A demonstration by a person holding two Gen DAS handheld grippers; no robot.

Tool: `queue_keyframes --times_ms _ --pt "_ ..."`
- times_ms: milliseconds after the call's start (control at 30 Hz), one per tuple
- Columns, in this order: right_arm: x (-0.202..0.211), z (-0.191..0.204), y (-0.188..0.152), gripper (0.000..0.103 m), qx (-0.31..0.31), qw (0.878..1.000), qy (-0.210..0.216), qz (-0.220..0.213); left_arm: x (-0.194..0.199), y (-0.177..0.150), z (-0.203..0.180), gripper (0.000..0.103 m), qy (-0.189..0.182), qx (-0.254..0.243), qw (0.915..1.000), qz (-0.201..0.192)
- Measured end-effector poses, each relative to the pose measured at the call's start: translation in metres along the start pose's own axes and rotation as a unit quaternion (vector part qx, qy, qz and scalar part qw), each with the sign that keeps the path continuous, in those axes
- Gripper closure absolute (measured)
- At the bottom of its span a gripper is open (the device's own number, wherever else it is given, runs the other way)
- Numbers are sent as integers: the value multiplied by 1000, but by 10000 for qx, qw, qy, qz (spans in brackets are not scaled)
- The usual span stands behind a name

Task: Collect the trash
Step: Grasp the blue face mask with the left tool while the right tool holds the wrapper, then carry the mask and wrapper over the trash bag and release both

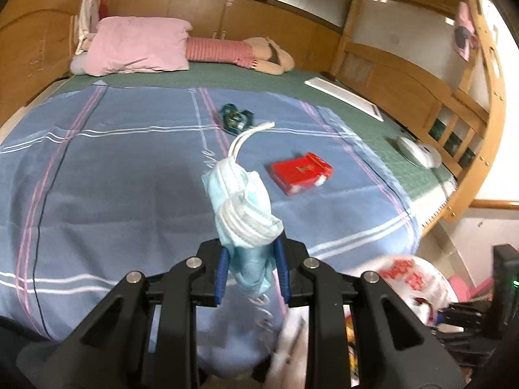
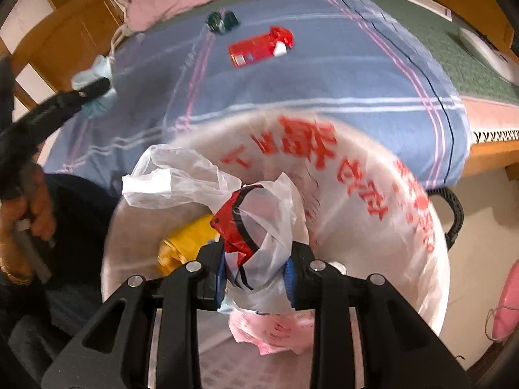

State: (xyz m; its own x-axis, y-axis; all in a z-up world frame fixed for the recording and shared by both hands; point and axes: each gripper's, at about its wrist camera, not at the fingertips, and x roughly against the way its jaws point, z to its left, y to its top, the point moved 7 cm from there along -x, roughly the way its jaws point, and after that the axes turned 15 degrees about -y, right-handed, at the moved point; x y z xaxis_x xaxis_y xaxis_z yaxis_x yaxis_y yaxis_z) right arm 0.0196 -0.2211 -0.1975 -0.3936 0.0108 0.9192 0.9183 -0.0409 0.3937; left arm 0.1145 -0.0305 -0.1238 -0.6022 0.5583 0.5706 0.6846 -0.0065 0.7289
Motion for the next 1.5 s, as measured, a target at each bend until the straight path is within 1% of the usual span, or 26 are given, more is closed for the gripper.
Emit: queue_keyframes --times_ms 33,100,133,167,267,300,400,467,533,567,600,633,667,700,767,833,867,900,933,1000,1067,1133,1300,1367,1400,1500 --pt "-2 -2 -3 73 -29 10000 40 39 1 -4 -4 77 -47 -45 10000 28" --pt "-3 -2 -6 62 -70 9998 154 92 2 -12 -16 77 -156 -210 9996 117" --pt "-4 -2 -7 47 -63 9997 215 121 2 -16 -22 77 -204 -281 9993 157" --pt "-3 -2 -7 37 -78 9996 238 107 1 -19 -26 77 -252 -346 9989 194" --pt "10 -12 3 35 -494 9975 404 -289 1 -22 -35 77 -480 -476 9974 248" --pt "15 -17 6 35 -688 9956 498 -400 0 -24 -38 77 -670 -467 9962 295" --pt "31 -41 19 34 -1480 9828 796 -772 -2 -30 -49 77 -1108 -527 9915 436" --pt "43 -57 26 34 -1866 9732 879 -1020 -4 -38 -66 77 -1567 -741 9828 641" --pt "56 -74 32 34 -2158 9644 808 -1297 -6 -48 -84 77 -1840 -1048 9735 866" --pt "59 -79 33 34 -2220 9623 764 -1370 -9 -54 -94 77 -1964 -1214 9679 995" --pt "63 -84 35 33 -2289 9601 693 -1449 -11 -64 -108 77 -2123 -1487 9582 1209" --pt "66 -88 36 33 -2324 9591 652 -1476 -14 -71 -116 77 -2210 -1647 9517 1353" --pt "67 -90 38 33 -2344 9588 633 -1475 -17 -81 -125 77 -2318 -1822 9426 1567" --pt "67 -92 40 33 -2364 9584 617 -1477 -20 -88 -132 77 -2381 -1919 9366 1707" --pt "66 -94 41 33 -2418 9573 590 -1467 -24 -105 -147 77 -2564 -2211 9183 2053" --pt "65 -94 41 33 -2474 9562 601 -1447 -26 -117 -157 75 -2641 -2442 9054 2256" --pt "63 -93 41 33 -2483 9562 609 -1423 -27 -122 -159 73 -2598 -2533 9029 2305" --pt "61 -91 40 33 -2473 9569 630 -1383 -29 -125 -161 63 -2510 -2621 9017 2350" --pt "59 -89 40 33 -2460 9576 644 -1355 -28 -126 -159 40 -2498 -2629 9016 2357" --pt "59 -88 40 33 -2448 9580 636 -1350 -26 -123 -158 13 -2485 -2608 9052 2255" --pt "58 -87 39 32 -2444 9580 650 -1348 -22 -118 -155 12 -2531 -2524 9087 2156" --pt "57 -87 40 32 -2447 9582 652 -1335 -24 -112 -150 8 -2461 -2412 9147 2111" --pt "56 -83 40 32 -2422 9590 666 -1312 -25 -99 -141 8 -2350 -2126 9279 1966" --pt "54 -82 40 32 -2414 9593 674 -1298 -20 -93 -138 8 -2419 -2027 9313 1821" --pt "53 -81 40 32 -2410 9596 674 -1285 -16 -87 -136 8 -2440 -1962 9350 1665" --pt "50 -78 41 32 -2406 9603 672 -1246 -4 -73 -129 8 -2638 -1703 9409 1272"
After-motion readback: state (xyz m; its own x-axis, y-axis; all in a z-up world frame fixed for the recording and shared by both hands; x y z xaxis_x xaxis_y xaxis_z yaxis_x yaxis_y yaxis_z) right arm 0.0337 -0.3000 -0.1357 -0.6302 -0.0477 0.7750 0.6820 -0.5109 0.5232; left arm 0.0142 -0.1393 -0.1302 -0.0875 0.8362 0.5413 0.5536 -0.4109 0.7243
